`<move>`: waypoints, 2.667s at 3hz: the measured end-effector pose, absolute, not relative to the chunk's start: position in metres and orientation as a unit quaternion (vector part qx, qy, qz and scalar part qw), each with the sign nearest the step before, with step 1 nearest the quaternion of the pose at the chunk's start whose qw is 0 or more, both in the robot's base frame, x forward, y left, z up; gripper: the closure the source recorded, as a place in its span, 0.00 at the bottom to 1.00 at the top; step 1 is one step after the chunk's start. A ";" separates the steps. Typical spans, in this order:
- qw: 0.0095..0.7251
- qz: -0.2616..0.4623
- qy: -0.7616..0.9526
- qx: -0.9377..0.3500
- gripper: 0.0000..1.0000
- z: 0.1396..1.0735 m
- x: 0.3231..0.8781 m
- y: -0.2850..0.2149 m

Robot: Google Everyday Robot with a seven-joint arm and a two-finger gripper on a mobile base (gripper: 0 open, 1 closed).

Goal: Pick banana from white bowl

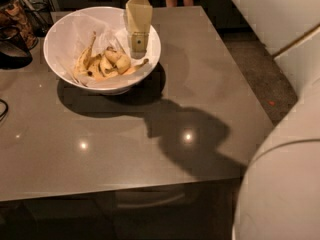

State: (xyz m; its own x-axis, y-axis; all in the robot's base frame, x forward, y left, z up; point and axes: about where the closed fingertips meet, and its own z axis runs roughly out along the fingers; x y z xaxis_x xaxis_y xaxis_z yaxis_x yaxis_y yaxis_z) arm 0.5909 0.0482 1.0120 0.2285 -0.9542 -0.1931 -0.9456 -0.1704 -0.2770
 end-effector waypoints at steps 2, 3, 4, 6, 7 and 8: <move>0.172 -0.004 0.631 -0.757 0.00 0.996 0.608 0.073; 0.181 0.003 0.666 -0.723 0.00 0.995 0.622 0.073; 0.166 0.010 0.714 -0.680 0.00 0.988 0.632 0.071; 0.143 0.051 0.742 -0.653 0.00 0.963 0.639 0.082; 0.156 0.075 0.741 -0.649 0.00 0.963 0.644 0.088; 0.144 0.087 0.746 -0.645 0.00 0.954 0.645 0.096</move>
Offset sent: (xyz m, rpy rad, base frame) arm 0.0082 0.0149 -0.0157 -0.0105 0.0384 -0.0213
